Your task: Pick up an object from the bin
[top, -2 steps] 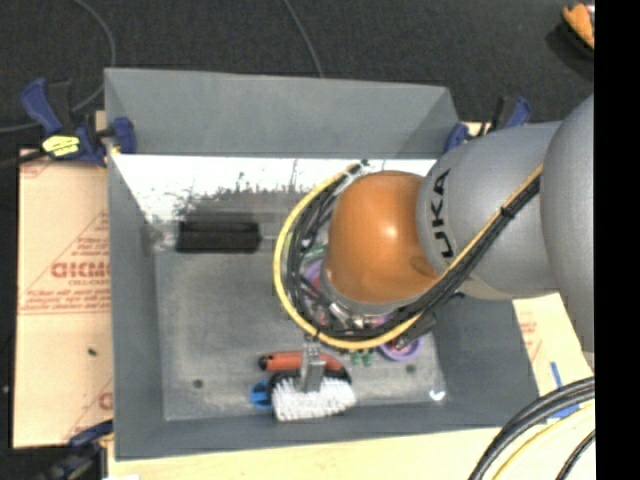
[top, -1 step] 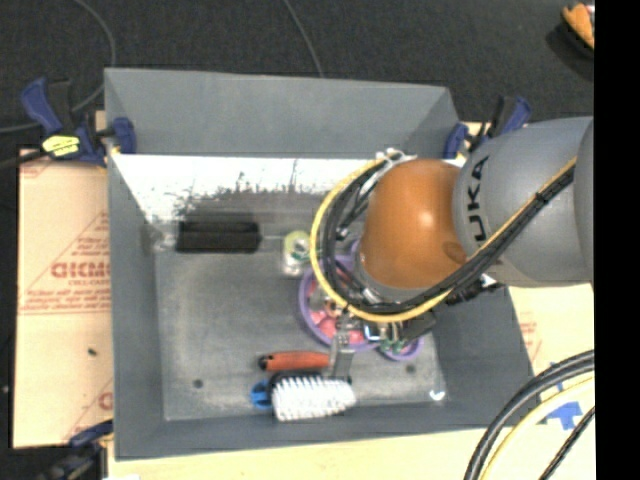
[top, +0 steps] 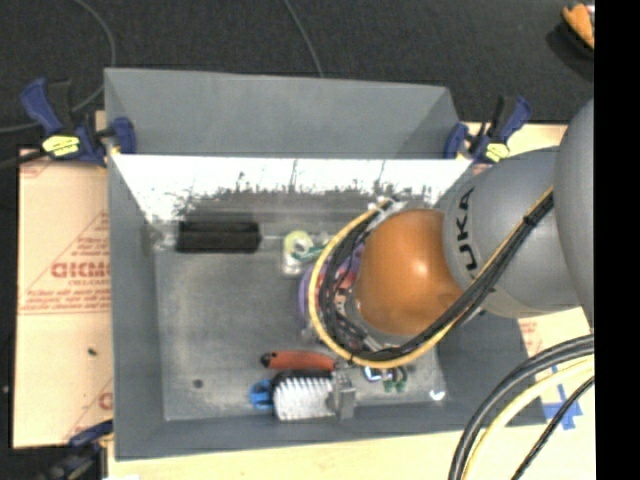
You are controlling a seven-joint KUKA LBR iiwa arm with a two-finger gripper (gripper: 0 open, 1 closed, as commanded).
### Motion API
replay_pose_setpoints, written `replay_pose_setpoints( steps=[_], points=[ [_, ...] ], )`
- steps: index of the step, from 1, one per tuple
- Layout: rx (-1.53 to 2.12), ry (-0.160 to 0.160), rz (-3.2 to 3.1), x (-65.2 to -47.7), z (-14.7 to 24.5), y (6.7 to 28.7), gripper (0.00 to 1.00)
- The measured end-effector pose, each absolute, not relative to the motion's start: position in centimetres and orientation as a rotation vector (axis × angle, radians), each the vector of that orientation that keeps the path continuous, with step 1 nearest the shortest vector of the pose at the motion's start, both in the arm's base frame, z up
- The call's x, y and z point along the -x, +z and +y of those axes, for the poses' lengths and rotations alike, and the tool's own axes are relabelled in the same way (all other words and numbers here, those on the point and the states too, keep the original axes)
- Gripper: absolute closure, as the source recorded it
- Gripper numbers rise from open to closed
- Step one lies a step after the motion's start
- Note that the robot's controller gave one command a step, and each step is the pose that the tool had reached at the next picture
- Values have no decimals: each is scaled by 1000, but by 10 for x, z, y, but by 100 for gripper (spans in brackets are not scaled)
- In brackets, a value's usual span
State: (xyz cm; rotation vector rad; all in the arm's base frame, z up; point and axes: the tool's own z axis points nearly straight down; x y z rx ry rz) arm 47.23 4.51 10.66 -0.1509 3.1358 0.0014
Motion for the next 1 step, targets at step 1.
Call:
replay_pose_setpoints(
  steps=[1],
  points=[
    [-93,1,3142,-486,59,141,0]
  ],
)
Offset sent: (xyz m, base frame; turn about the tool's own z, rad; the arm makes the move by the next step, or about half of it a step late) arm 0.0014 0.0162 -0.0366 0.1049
